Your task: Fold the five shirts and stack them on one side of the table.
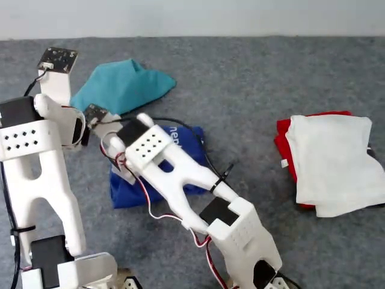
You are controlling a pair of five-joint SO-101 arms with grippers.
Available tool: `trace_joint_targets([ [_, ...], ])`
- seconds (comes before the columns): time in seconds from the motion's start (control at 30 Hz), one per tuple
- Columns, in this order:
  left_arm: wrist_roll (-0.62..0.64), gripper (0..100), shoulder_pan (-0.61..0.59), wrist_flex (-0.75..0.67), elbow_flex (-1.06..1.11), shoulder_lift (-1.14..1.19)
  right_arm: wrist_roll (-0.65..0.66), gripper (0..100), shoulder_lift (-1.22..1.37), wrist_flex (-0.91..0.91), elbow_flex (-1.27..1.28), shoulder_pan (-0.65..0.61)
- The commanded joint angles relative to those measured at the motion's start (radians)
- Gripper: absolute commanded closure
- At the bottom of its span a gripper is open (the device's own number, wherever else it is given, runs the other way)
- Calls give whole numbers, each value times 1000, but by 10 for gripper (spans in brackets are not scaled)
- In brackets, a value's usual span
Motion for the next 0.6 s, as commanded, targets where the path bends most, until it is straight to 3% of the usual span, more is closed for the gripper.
trace_joint_targets([
  [0.0, 11, 877, -2, 18, -4, -31, -8, 789, -28, 122, -173, -1],
  [0.13, 11, 877, -2, 18, -4, -31, -3, 790, -18, 234, -269, 36],
  [0.3, 11, 877, -2, 18, -4, -31, -2, 790, -18, 240, -199, 25],
  [0.57, 11, 878, -11, 18, -7, -31, 2, 790, -18, 93, -41, 61],
])
